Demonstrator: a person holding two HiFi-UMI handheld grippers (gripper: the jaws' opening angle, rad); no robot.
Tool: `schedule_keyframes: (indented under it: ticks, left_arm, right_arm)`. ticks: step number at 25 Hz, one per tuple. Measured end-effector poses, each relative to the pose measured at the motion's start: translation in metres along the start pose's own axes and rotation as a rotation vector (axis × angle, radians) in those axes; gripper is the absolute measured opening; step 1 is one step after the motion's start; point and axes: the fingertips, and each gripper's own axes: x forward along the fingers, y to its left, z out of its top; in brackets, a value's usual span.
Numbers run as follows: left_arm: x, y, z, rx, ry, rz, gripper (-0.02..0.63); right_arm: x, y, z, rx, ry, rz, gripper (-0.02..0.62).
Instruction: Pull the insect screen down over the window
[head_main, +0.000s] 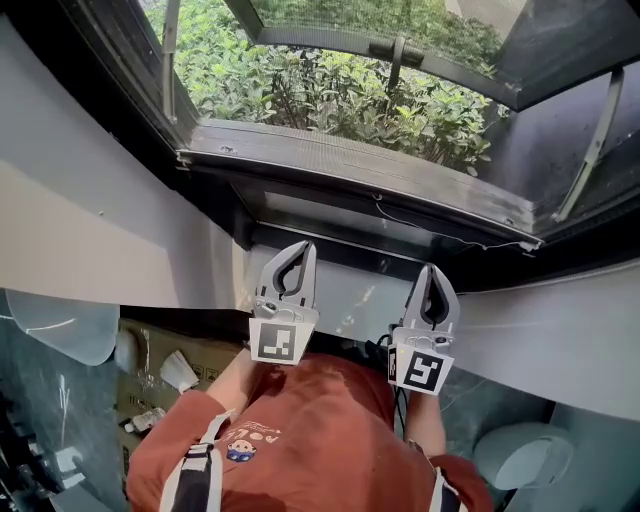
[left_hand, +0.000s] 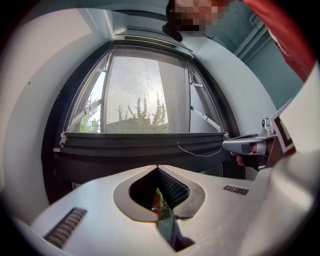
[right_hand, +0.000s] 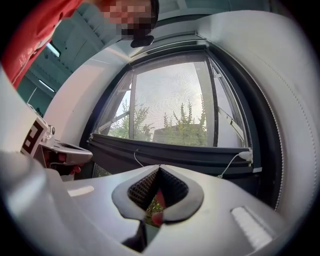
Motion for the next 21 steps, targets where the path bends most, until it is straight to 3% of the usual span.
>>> schedule_keyframes:
  ticks: [21]
  left_arm:
    - [-0.0029, 0.0004, 0.0034, -0.002, -0.011, 0.002, 0.006]
  right_arm:
    - [-0.0016, -0.0005, -0.0003, -0.030, 0.015, -0.003, 0.009]
